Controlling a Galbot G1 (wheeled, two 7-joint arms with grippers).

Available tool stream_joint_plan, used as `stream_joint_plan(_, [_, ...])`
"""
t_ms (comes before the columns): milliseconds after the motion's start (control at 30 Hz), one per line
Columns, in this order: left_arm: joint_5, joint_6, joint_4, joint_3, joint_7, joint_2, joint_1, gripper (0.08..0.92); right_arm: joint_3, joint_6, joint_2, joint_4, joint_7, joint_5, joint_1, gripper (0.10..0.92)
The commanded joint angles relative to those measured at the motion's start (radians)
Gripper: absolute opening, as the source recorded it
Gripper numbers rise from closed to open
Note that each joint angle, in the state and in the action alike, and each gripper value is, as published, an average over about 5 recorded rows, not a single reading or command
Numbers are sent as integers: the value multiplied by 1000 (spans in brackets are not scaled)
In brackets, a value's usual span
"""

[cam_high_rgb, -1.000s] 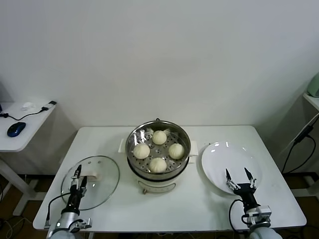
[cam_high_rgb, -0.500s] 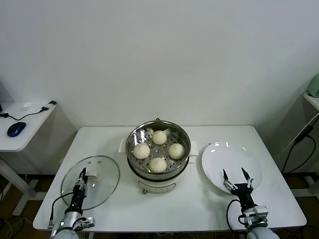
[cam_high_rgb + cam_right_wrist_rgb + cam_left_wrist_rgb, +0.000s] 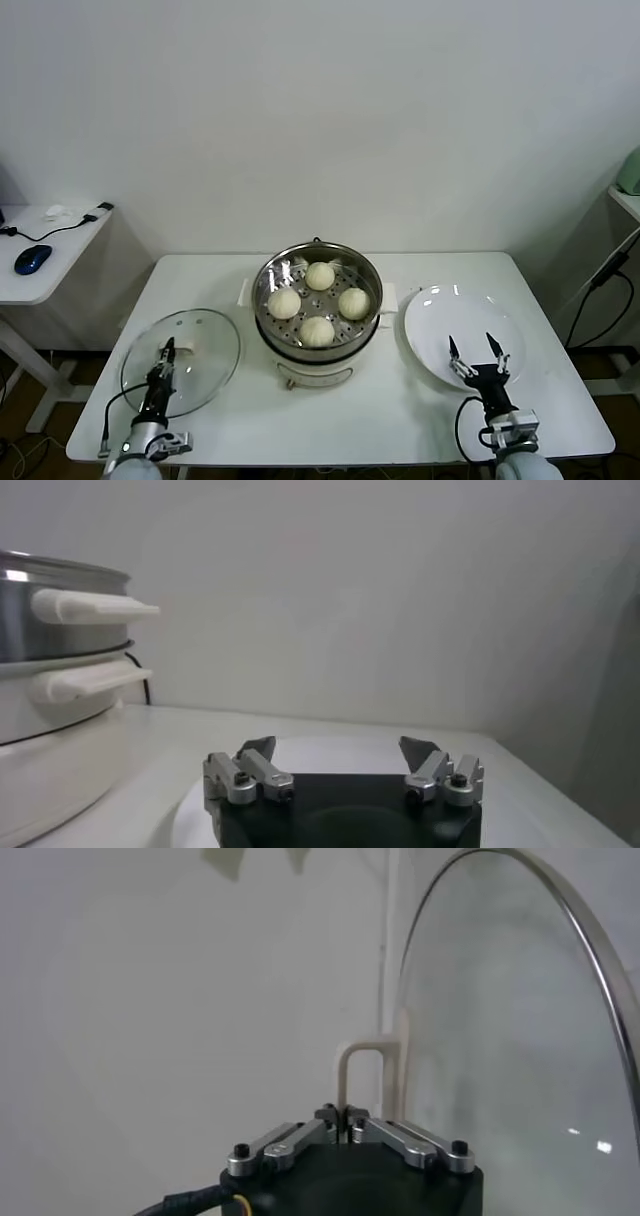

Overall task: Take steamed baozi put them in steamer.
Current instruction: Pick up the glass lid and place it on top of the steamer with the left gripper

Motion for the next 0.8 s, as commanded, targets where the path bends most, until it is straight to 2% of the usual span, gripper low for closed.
stream_joint_plan(33, [-180, 54, -349, -70, 178, 111, 73, 129, 6, -9, -2, 17, 15, -25, -4, 823])
stream_joint_plan(200, [-306, 200, -504, -88, 332, 199, 90, 129, 9, -47, -5, 32, 35, -53, -8, 823])
stream_joint_plan(367, [-279, 352, -656, -19, 443, 211, 52, 129, 3, -66, -2, 34, 45, -64, -3, 823])
stream_joint_plan(600, [-83, 515, -725, 249, 536, 165, -93, 129, -4, -57, -1, 32, 40, -71, -2, 823])
stream_joint_plan(800, [81, 641, -681, 499, 614, 58, -210, 129, -6, -33, 0, 18, 33, -72, 3, 823])
